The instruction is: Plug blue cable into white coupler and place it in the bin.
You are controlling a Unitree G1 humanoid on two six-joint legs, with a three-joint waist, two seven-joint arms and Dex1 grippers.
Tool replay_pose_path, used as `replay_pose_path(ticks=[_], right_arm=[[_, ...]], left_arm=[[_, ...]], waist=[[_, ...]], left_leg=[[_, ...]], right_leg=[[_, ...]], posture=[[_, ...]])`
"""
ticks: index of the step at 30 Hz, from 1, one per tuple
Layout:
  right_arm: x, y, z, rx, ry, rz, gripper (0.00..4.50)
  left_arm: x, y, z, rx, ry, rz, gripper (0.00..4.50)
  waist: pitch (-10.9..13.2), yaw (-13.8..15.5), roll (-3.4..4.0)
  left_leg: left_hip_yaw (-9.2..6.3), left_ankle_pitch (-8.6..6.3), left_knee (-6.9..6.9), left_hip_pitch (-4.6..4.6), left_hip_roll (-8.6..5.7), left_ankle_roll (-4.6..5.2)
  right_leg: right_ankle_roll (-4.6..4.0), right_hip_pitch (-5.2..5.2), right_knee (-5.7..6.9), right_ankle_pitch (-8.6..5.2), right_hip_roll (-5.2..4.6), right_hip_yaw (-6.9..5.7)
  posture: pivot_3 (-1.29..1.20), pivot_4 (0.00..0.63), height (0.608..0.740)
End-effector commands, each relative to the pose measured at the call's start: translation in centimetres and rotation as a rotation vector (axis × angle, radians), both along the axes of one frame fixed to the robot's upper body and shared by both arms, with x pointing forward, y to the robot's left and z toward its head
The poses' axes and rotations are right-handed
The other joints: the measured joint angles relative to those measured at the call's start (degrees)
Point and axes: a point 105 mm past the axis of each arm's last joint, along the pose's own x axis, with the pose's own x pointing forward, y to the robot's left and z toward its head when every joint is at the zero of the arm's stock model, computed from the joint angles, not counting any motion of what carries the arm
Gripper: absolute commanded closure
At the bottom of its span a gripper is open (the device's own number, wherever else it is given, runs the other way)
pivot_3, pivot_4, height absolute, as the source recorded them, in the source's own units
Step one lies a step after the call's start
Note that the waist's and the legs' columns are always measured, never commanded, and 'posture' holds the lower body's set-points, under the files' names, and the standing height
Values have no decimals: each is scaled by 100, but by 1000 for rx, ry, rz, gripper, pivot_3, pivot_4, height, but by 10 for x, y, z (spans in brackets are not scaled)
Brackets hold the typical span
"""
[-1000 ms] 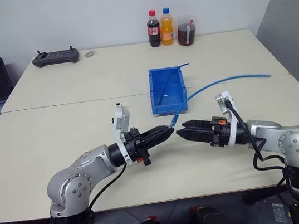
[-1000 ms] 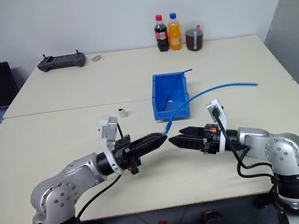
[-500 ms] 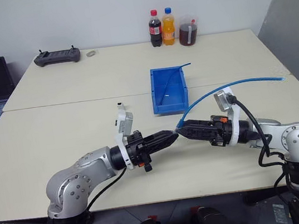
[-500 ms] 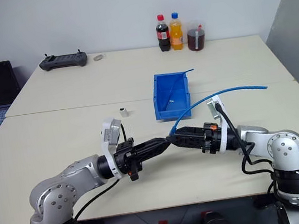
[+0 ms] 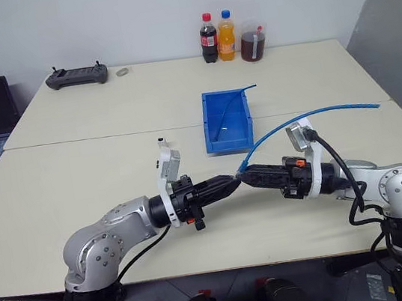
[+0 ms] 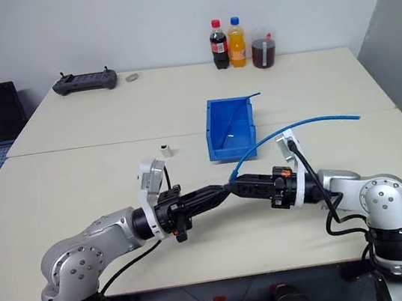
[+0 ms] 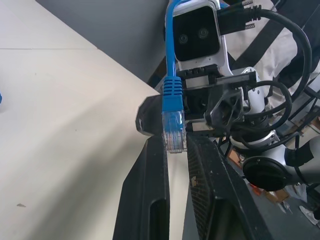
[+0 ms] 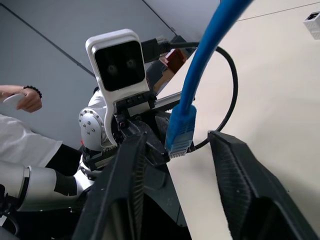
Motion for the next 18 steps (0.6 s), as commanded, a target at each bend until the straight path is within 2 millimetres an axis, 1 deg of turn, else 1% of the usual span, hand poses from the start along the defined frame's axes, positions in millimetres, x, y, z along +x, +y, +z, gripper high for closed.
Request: replay_pose_path(ticks=[1, 2, 4, 5, 14, 18], right_arm=[[-4, -1, 10, 22, -41, 18, 3507], [-3, -2, 10, 22, -40, 16, 3652], [-2, -2, 11, 25, -39, 13, 4143], [-1, -2, 11, 26, -39, 12, 4225], [-2, -4, 11, 10, -44, 20, 4227], [1, -7, 11, -5, -52, 16, 4227]], left_arm=[[-4, -3, 7, -10, -27, -28, 4245], [-5, -3, 7, -10, -26, -29, 4245], [-4, -3, 6, -10, -25, -30, 4245], [-4, -3, 6, -10, -24, -31, 4245], [-4, -2, 6, -8, -23, -35, 4245], [-4, -2, 6, -6, -25, -40, 4245]], waist=[[0, 0, 0], [0, 0, 0], [0, 0, 0], [0, 0, 0], [0, 1, 0], [0, 2, 0]], left_leg=[[0, 0, 0, 0, 0, 0], [0, 0, 0, 0, 0, 0], [0, 0, 0, 0, 0, 0], [0, 0, 0, 0, 0, 0], [0, 0, -1, 0, 0, 0], [0, 0, -1, 0, 0, 0]], right_leg=[[0, 0, 0, 0, 0, 0], [0, 0, -1, 0, 0, 0], [1, 0, -1, 0, 0, 0], [1, 0, -1, 0, 0, 0], [2, 0, -2, -1, 0, 0], [2, 0, -2, -1, 0, 0]], posture=[[0, 150, 740], [0, 150, 740], [0, 150, 740], [0, 150, 740], [0, 150, 740], [0, 150, 740]])
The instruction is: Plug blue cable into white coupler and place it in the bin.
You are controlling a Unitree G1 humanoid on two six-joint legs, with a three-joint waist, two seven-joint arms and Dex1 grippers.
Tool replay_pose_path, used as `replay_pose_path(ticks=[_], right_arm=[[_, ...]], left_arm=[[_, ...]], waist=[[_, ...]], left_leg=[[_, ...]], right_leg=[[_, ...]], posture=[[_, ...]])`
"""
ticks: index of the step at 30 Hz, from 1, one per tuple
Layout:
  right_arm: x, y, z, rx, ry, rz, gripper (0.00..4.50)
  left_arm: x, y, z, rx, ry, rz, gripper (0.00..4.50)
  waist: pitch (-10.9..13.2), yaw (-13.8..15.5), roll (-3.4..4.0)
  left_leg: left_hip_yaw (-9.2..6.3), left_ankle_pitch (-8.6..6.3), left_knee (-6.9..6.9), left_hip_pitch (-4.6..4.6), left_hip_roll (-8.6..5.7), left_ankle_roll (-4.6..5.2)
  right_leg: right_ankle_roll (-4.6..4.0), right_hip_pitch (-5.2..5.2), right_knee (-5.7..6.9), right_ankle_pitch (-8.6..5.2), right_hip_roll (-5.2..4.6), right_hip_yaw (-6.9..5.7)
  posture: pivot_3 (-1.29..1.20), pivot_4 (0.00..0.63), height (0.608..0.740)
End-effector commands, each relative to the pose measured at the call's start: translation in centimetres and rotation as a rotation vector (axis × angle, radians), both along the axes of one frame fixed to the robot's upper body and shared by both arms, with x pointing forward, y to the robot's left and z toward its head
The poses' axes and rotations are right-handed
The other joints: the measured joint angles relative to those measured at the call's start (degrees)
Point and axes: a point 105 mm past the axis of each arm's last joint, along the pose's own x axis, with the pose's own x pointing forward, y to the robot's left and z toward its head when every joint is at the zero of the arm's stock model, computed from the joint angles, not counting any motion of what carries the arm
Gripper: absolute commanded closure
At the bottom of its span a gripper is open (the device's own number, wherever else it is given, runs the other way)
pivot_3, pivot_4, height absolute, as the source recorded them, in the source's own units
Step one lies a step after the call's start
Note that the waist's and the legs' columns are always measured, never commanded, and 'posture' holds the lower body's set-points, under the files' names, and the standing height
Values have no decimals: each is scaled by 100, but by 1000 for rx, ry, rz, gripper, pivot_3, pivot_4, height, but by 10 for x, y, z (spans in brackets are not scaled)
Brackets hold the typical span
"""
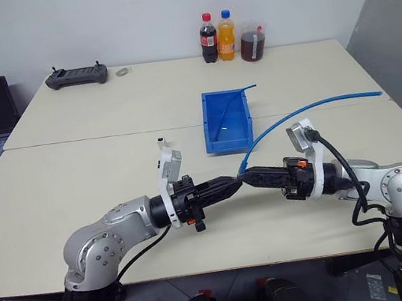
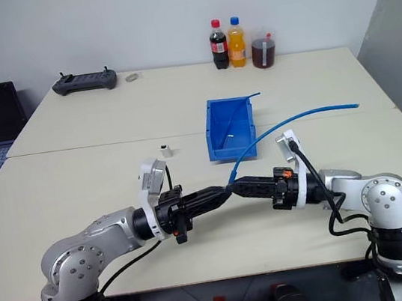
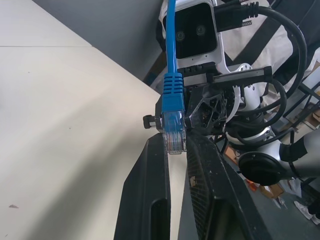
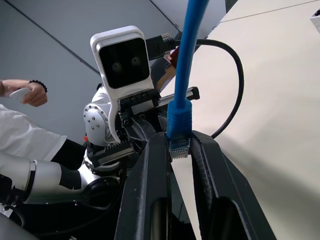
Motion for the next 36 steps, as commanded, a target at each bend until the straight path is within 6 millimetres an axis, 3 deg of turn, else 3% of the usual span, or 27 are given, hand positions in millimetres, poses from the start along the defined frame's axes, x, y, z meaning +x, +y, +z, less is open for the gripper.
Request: replay_pose_path(ticks=[1, 5, 6, 7, 8, 16, 24, 26, 36], right_arm=[[3, -4, 11, 5, -48, -3, 4227], [5, -5, 12, -2, -52, 0, 4227], [5, -5, 12, -4, -53, 0, 4227], [6, -6, 12, -6, -54, 1, 4227], [6, -6, 13, -8, -55, 2, 4227], [10, -7, 15, -13, -63, 9, 4227], [16, -12, 21, -28, -89, 10, 4227], [17, -13, 23, -36, -104, 7, 4227], [20, -12, 21, -92, -180, 4, 4227]], left_arm=[[-1, 0, 6, -8, -31, -15, 4245], [1, 2, 7, -3, -53, -6, 4245], [1, 3, 8, -5, -56, -5, 3912], [1, 4, 8, -7, -54, -7, 3912], [1, 4, 8, -10, -53, -9, 3531], [-6, 10, 10, -13, -43, -26, 1976], [-3, 35, 7, 63, -80, 77, 384], [1, 46, -1, 124, -107, 156, 48], [69, 112, -68, 480, -204, 927, 48]], waist=[[0, 0, 0], [0, 0, 0], [1, 0, 0], [0, 1, 0], [0, 1, 0], [1, 0, 0], [3, -3, 0], [3, -4, 1], [7, 36, -6]], left_leg=[[0, 0, 0, 0, 0, 0], [0, 0, -1, 0, 0, 0], [0, 0, -1, 0, 0, 0], [0, 0, -1, 0, 0, 0], [0, 0, -1, 0, 0, 0], [0, 0, -2, 0, 1, 0], [0, 0, -3, -1, 2, 0], [1, 0, -4, -1, 1, 0], [3, -1, -6, -2, 0, 1]], right_leg=[[0, 0, 0, 0, 0, 0], [1, 0, 0, -1, 0, 0], [1, 0, -1, -1, 0, 0], [1, 0, -1, -1, 0, 0], [0, 0, -1, 0, 0, -1], [1, -1, -2, -1, 0, 0], [1, -2, -3, -1, 0, 0], [1, -2, -3, -1, -1, 1], [-2, -2, -7, 0, -9, 1]], posture=[[0, 150, 740], [0, 150, 740], [0, 150, 740], [0, 150, 740], [0, 150, 740], [0, 150, 740], [0, 150, 740], [0, 150, 740], [0, 150, 740]])
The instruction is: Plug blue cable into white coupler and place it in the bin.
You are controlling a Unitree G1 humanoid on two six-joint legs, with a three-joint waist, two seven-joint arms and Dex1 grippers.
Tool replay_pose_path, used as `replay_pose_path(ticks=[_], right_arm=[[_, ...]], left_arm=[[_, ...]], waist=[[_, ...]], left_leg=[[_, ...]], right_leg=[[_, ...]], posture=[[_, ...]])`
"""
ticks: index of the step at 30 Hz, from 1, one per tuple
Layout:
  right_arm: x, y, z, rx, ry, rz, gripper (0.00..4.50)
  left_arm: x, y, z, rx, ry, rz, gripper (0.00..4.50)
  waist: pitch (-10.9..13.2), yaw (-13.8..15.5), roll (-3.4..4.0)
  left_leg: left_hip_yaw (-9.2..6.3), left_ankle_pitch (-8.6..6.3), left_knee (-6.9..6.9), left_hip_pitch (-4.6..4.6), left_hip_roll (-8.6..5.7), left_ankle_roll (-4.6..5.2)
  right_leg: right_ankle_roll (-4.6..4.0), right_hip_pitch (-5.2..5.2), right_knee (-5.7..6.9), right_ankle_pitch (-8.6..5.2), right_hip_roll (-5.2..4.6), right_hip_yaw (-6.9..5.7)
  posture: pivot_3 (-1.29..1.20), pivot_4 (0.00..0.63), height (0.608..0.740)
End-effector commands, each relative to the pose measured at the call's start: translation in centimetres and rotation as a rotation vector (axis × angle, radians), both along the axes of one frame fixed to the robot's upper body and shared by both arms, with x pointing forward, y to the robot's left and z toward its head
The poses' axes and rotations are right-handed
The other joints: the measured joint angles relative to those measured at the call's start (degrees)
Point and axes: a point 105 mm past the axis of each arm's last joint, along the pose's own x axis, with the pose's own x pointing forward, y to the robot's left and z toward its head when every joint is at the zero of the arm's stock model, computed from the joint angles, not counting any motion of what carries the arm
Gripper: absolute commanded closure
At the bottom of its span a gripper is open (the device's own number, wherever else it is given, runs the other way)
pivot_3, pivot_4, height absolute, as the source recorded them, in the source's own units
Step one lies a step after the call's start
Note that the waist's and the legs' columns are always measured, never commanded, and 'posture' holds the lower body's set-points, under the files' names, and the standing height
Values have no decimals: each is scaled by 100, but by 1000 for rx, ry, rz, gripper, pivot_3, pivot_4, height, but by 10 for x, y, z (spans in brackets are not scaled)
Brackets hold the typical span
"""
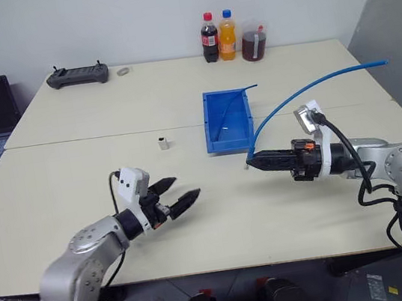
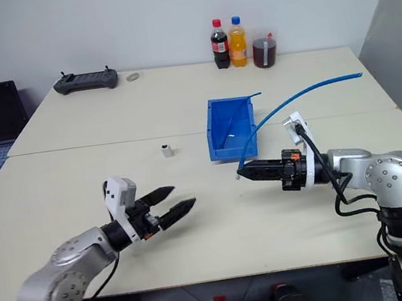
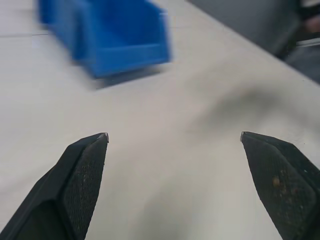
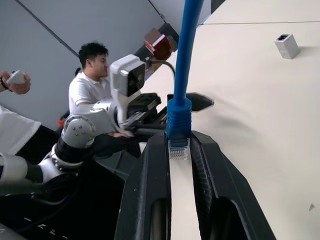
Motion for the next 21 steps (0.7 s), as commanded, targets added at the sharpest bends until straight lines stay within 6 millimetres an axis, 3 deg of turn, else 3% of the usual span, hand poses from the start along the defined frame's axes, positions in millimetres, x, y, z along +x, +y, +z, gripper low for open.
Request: replay_pose_path(ticks=[1, 9, 15, 21], right_arm=[[-1, 2, 11, 8, -71, 12, 4227], [4, -1, 12, 13, -65, -8, 4227], [8, -3, 10, -4, -79, -49, 4227], [9, -7, 11, -10, -83, -68, 4227]], left_arm=[[25, 23, -6, 140, -95, 265, 48], [60, 39, 3, 168, -184, 444, 0], [97, 34, 1, 158, -200, 527, 0], [124, 18, -1, 84, -175, 466, 0]], waist=[[1, 4, -2], [4, 0, -8], [4, 1, -8], [5, 2, -10]], left_leg=[[1, 0, 0, 1, -4, 0], [0, 0, 0, -4, -1, 0], [-1, 0, 1, -6, -3, 0], [-4, 0, 0, -13, -2, 0]], right_leg=[[-7, 0, 0, 5, -4, 2], [-23, -3, 1, 15, -3, -3], [-21, -2, 1, 17, -3, -6], [-22, -6, -1, 17, -3, -10]], posture=[[0, 150, 740], [0, 150, 740], [0, 150, 740], [0, 150, 740]])
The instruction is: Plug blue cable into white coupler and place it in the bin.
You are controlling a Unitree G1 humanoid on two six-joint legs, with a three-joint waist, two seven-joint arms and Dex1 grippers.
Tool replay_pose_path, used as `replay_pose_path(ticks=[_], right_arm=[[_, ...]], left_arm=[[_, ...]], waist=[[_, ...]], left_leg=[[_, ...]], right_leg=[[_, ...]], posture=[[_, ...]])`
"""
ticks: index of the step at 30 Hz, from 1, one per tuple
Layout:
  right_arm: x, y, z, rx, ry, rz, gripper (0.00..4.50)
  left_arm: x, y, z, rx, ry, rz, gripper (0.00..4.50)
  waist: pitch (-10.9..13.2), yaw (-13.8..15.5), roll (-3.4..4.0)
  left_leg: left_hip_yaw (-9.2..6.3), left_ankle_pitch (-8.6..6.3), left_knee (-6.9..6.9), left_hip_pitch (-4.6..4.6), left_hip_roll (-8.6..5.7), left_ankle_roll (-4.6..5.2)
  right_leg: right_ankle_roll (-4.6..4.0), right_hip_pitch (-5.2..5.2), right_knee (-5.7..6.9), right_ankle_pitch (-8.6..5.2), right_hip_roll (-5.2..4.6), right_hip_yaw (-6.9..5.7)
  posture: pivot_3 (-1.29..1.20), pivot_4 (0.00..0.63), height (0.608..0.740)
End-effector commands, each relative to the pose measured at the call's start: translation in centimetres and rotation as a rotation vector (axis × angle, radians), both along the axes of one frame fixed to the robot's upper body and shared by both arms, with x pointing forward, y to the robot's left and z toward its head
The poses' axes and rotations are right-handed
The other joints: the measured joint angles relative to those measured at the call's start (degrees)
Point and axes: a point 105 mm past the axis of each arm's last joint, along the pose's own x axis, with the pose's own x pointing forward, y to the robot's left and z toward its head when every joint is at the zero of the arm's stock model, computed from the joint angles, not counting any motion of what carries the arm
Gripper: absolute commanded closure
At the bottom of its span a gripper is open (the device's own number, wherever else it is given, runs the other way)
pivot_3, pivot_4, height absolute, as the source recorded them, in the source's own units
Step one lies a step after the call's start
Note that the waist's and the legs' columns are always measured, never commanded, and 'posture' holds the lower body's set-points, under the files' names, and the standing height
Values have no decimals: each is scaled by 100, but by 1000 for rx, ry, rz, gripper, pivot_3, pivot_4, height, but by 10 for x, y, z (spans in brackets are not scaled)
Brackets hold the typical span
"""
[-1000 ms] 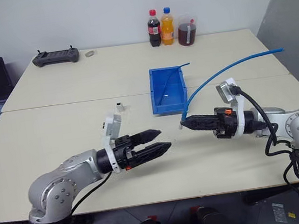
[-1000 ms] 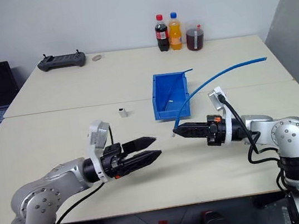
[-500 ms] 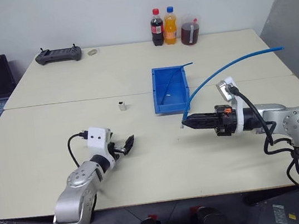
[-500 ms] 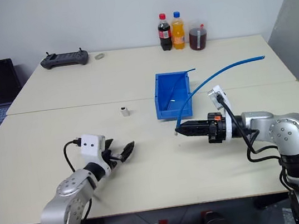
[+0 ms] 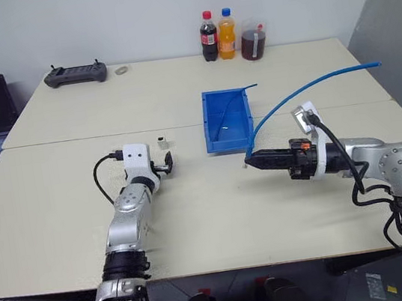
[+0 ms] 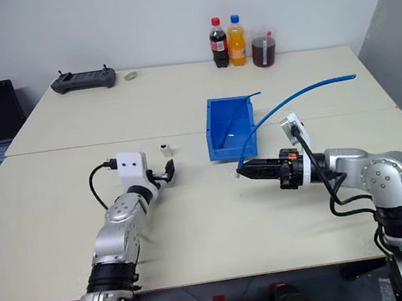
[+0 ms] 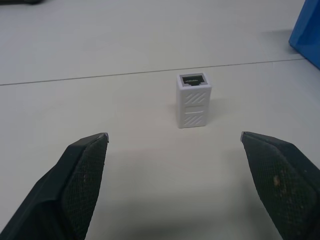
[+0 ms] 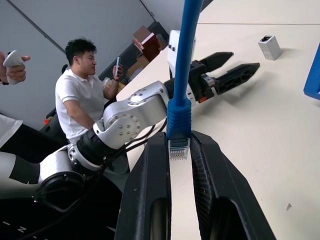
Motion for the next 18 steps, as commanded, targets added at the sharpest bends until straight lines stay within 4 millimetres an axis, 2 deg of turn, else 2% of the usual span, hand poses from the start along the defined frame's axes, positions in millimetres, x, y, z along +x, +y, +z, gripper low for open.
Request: replay_pose_path(ticks=[1, 9, 18], right_arm=[[1, -5, 12, 11, -57, -23, 4227], [2, -6, 13, 9, -58, -37, 4227], [3, -9, 10, 5, -54, -58, 4227]], left_arm=[[21, -8, 11, -42, -39, -39, 0], [38, -13, 11, -43, -35, -48, 0], [44, -14, 10, -59, -24, -37, 1675]], waist=[[1, 3, -1], [4, -11, -6], [4, -5, -7]], left_leg=[[1, 0, 0, 0, -2, 0], [2, 0, -1, -3, -3, 0], [-1, 0, 1, -6, -3, 0]], right_leg=[[0, 0, 0, 0, 0, 1], [1, -1, -2, 0, 0, 0], [2, -4, 0, 1, 0, -4]], posture=[[0, 150, 740], [0, 150, 740], [0, 150, 740]])
